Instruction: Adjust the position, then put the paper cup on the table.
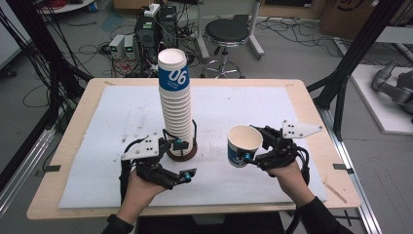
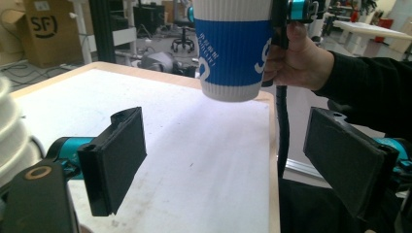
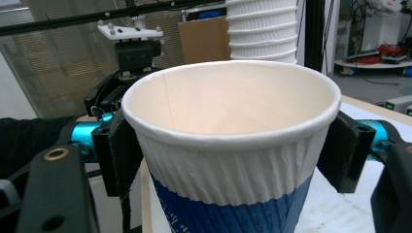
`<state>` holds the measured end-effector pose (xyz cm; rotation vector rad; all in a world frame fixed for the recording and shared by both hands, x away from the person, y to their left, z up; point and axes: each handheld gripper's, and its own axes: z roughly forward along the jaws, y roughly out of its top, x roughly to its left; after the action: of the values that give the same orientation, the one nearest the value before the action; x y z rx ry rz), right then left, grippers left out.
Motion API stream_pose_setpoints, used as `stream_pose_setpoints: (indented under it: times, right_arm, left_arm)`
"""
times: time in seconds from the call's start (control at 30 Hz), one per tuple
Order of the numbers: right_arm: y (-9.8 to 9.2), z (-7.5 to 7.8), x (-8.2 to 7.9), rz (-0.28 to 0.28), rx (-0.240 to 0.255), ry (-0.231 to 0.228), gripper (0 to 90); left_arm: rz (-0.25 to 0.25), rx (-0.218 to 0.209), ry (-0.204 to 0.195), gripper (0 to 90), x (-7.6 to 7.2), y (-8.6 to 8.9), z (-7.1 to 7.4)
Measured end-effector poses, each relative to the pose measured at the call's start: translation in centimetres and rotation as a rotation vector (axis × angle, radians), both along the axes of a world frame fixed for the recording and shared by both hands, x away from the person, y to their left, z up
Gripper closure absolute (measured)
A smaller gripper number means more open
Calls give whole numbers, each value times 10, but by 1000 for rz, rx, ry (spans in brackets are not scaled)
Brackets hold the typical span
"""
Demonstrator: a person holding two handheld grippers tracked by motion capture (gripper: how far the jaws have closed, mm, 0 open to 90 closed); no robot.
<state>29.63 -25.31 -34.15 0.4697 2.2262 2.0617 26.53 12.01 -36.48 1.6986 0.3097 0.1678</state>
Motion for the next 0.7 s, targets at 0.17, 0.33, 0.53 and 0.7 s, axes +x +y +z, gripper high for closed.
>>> stream_pose_setpoints:
  times: [0.17,0.33,0.53,0.7]
  right_arm:
    - [0,2,0,-2,11,-17,224]
    - [1,2,0,0,6,-19,224]
    - [-4,3,-2,-10,6,-23,224]
    - [-7,6,-3,-21,12,-40,223]
  left_arm:
    - [26,-14,-7,155,-4,11,-3]
    - [39,-22,0,154,-3,16,-6]
    - [44,-24,-8,154,-4,13,-4]
    - [63,-16,-20,154,-6,13,-4]
